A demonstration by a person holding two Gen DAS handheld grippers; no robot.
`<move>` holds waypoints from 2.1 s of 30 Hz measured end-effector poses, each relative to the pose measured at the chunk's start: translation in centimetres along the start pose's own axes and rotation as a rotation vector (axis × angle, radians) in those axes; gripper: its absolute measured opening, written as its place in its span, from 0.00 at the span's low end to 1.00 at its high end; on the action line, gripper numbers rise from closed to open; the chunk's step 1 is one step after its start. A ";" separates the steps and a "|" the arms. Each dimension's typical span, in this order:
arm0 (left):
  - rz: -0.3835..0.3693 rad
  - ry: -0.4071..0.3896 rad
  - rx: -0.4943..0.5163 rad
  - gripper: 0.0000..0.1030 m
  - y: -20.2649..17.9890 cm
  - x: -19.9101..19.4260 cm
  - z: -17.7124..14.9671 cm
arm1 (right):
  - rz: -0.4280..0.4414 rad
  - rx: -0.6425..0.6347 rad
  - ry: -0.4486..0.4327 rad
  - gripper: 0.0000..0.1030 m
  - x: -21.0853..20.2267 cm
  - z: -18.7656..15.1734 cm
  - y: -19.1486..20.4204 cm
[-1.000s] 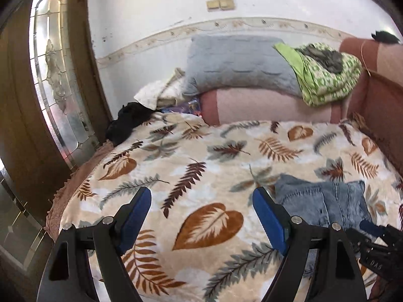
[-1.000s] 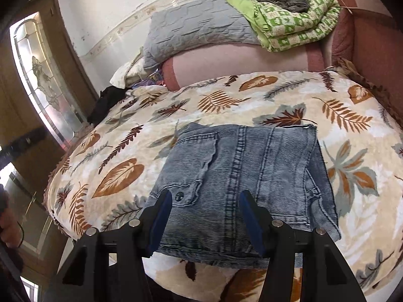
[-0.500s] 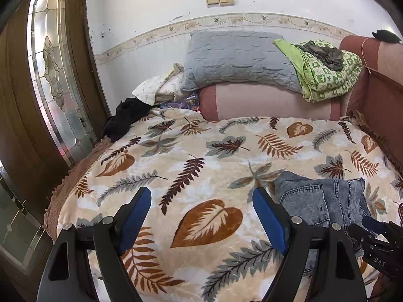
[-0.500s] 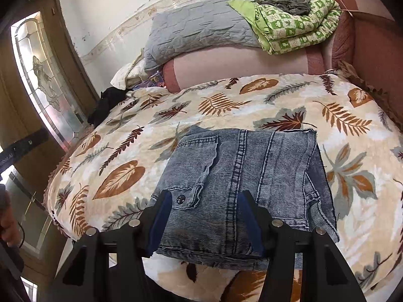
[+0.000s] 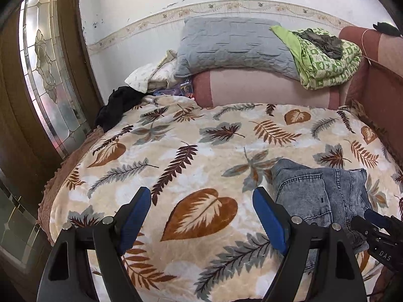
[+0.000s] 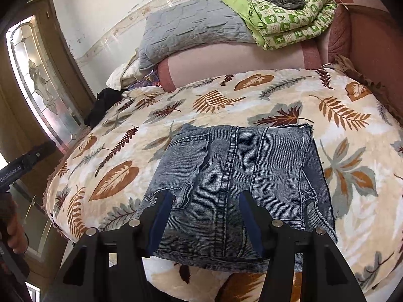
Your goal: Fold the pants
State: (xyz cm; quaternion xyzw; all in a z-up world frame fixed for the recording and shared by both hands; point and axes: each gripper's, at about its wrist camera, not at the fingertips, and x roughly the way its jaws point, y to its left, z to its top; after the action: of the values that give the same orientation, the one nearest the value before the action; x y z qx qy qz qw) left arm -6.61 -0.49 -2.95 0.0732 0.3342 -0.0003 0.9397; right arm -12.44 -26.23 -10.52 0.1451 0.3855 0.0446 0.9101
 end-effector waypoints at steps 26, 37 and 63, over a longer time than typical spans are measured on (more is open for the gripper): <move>-0.116 0.215 0.081 0.81 -5.9 10.2 1.7 | -0.058 0.089 0.023 0.58 3.0 3.9 -5.4; -0.137 0.335 0.184 0.81 -14.2 18.5 3.9 | -0.119 0.137 0.120 0.58 9.7 7.6 -9.7; -0.083 0.104 0.245 0.83 -13.5 8.8 2.1 | -0.134 0.009 0.088 0.61 4.1 2.5 -5.8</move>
State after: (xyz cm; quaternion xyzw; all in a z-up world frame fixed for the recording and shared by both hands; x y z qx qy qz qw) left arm 0.92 -13.69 -8.74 0.1736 0.3825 -0.0763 0.9043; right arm -7.98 -31.53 -13.44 0.1211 0.4340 -0.0119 0.8926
